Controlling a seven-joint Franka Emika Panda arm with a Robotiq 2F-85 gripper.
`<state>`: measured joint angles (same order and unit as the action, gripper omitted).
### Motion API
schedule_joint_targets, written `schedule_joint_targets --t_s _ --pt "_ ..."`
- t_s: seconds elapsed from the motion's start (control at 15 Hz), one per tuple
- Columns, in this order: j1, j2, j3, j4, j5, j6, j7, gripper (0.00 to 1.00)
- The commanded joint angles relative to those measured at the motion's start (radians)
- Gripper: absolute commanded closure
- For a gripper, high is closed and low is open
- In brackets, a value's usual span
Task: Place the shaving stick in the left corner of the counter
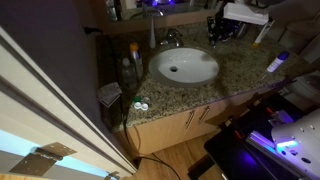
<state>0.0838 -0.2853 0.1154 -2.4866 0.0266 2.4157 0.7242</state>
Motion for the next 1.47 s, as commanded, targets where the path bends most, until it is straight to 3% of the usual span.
schedule_joint_targets --t_s 0.0,0.27,0.33,0.4,0.6,0.67,0.87,1.07,1.27,1.33,1.4 --pt "0.043 0.093 0.070 0.109 0.011 -0.066 -0.084 0.96" --pt "0.079 0.225 0.154 0.336 -0.088 -0.161 -0.067 0.96" --pt "0.091 0.230 0.153 0.356 -0.078 -0.157 -0.098 0.96" --pt "0.093 0.161 0.149 0.264 -0.065 -0.119 -0.053 0.85" --pt "0.104 0.212 0.146 0.334 -0.069 -0.131 -0.071 0.85" --pt "0.104 0.217 0.144 0.337 -0.069 -0.132 -0.074 0.96" --pt "0.104 0.333 0.150 0.430 -0.129 -0.103 -0.044 0.96" --pt "0.131 0.481 0.141 0.596 -0.215 -0.133 0.006 0.96" --pt "0.182 0.612 0.110 0.769 -0.228 -0.164 0.032 0.96" --pt "0.177 0.512 0.102 0.633 -0.197 -0.115 0.005 0.96" --pt "0.190 0.544 0.093 0.668 -0.195 -0.115 0.007 0.85"
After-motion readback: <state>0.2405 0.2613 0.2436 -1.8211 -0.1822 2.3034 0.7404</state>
